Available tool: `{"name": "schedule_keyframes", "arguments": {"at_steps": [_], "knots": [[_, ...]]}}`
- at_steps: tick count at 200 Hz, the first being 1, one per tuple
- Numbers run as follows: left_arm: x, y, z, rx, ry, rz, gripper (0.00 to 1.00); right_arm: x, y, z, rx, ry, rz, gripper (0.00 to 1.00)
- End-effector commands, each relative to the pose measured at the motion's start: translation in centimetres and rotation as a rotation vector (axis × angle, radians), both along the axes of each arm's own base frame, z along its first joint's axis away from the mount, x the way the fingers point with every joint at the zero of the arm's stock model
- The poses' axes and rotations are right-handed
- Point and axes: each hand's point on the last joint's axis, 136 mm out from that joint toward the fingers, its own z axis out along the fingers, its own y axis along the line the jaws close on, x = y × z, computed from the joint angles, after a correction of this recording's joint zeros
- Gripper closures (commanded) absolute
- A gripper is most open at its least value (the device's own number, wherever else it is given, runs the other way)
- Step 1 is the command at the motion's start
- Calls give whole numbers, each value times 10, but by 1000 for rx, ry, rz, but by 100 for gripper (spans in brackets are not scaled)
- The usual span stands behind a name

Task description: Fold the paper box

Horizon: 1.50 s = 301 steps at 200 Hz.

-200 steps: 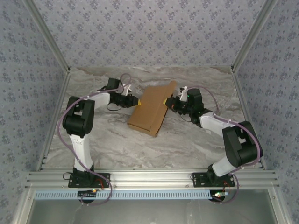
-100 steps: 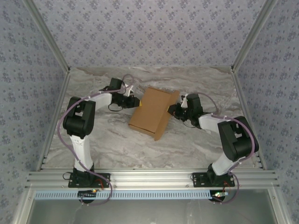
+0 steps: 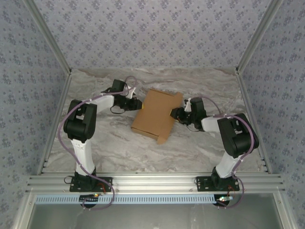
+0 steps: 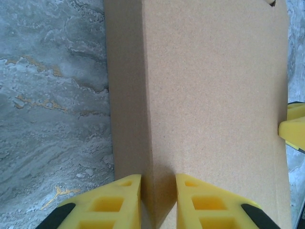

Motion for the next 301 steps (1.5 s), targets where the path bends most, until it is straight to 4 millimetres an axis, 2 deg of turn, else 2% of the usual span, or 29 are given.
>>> {"name": "schedule_keyframes", "arguments": {"at_steps": [1, 77, 115, 135, 166, 204, 254, 301], "knots": [[-26, 6, -25, 66, 101, -13, 79, -5, 12, -10, 5, 25, 47, 67], [-38, -11, -21, -17, 127, -54, 81, 7, 39, 42, 105, -98, 121, 78], [-42, -16, -18, -39, 131, -68, 81, 8, 41, 58, 115, -139, 122, 80], [-41, -14, -20, -22, 130, -62, 82, 8, 34, 51, 62, -120, 103, 80], [-39, -4, -28, 59, 121, -38, 85, -1, 12, 29, -102, -70, 75, 72], [-41, 2, -35, 77, 145, -26, 88, -9, 1, 29, -136, -73, 82, 65], [-42, 2, -28, -21, 187, 10, 91, -15, -11, 23, -175, -66, 84, 59], [-40, 7, -29, -94, 227, 69, 95, -18, -19, 28, -179, -70, 73, 51]]}}
